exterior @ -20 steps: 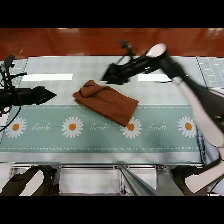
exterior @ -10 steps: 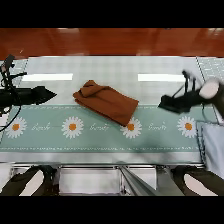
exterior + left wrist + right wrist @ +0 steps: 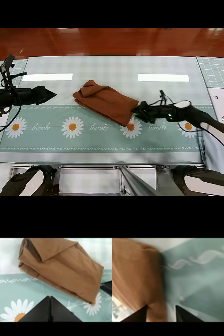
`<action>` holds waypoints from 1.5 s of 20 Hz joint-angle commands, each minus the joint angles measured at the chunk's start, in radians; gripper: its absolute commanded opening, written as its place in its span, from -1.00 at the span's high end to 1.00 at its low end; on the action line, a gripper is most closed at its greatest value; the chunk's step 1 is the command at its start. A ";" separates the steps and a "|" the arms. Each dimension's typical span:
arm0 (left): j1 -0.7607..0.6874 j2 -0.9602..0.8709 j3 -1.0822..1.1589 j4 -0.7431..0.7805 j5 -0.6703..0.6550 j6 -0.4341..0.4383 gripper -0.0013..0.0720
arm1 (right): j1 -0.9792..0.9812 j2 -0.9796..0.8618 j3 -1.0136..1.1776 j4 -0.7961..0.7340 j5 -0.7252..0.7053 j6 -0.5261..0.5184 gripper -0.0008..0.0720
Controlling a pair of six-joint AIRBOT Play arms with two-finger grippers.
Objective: Fold the shirts.
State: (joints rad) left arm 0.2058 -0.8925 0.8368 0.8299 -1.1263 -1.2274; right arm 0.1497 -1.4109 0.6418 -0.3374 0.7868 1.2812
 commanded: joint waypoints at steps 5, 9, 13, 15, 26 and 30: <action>-0.001 0.000 -0.001 0.000 0.000 0.000 0.89 | 0.177 -0.186 0.304 0.114 0.014 -0.066 0.89; -0.001 0.000 -0.001 0.000 0.000 0.000 0.89 | 0.183 -0.186 0.610 -0.140 0.135 0.050 0.90; -0.001 0.000 -0.001 0.000 0.000 0.000 0.89 | 0.175 -0.186 1.033 -0.583 0.310 0.310 0.91; -0.001 0.000 -0.001 0.000 0.000 0.000 0.89 | 0.139 -0.186 1.216 -0.668 0.418 0.353 0.91; 0.000 0.001 0.000 0.000 -0.001 0.000 0.89 | -0.446 -0.021 1.414 -0.707 0.715 0.382 0.91; 0.000 0.001 0.000 0.000 -0.011 0.000 0.89 | -0.720 0.013 1.413 -0.662 0.843 0.384 0.91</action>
State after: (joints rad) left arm 0.2058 -0.8925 0.8368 0.8299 -1.1324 -1.2274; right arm -0.3920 -1.4258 2.0502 -1.0237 1.5249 1.6623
